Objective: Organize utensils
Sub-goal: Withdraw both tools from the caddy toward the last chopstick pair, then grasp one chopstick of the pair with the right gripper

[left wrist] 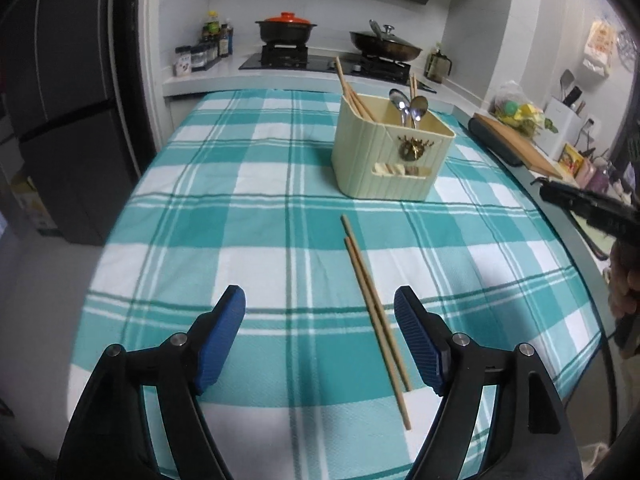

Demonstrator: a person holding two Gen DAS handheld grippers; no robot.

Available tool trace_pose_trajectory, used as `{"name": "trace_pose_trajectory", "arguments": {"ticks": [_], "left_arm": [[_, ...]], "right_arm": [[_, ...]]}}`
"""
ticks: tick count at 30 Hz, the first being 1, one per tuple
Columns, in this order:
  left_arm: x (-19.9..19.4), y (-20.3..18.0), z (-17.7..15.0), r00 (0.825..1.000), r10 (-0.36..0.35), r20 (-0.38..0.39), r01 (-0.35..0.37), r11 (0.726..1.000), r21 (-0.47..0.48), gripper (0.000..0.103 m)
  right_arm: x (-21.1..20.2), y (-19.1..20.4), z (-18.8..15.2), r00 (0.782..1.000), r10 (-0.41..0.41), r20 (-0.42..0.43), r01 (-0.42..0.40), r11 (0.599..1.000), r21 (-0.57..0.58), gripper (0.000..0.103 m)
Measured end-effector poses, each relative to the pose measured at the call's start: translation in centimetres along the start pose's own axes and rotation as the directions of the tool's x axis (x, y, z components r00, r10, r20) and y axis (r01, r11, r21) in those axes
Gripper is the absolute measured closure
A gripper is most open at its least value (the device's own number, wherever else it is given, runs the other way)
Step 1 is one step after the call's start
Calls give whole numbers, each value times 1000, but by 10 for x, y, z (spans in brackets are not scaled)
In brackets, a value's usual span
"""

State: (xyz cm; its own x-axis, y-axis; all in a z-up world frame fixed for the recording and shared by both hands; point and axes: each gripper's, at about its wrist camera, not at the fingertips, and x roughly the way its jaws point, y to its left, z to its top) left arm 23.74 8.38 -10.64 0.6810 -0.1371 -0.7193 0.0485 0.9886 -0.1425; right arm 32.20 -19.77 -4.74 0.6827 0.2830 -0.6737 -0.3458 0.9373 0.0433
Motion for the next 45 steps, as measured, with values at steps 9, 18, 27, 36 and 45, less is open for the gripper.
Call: {"name": "trace_pose_trajectory", "arguments": {"ticks": [9,18,27,36,45], "left_arm": [[20,-3,-51,997,66,-30,-68,994,-80,24],[22,32,-66,991,128,-29,-131,968,-212,25],[20,33,-71,989,142,-25,-144,966,-216,25],[25,29,-75,989,137,-47,-144,967,-211,25],[20,24,-77,989,140,-48,-146,971,-192,24]], "right_arm": [[49,67,-113,987,91,-133,-86,995,45,66],[63,111,-136,964,198,-178,-187,979,77,79],[95,140,-121,946,225,-235,-221,974,41,90],[106,157,-125,947,169,-273,-185,982,-35,91],[99,136,-132,968,45,-245,-48,999,-5,97]]}}
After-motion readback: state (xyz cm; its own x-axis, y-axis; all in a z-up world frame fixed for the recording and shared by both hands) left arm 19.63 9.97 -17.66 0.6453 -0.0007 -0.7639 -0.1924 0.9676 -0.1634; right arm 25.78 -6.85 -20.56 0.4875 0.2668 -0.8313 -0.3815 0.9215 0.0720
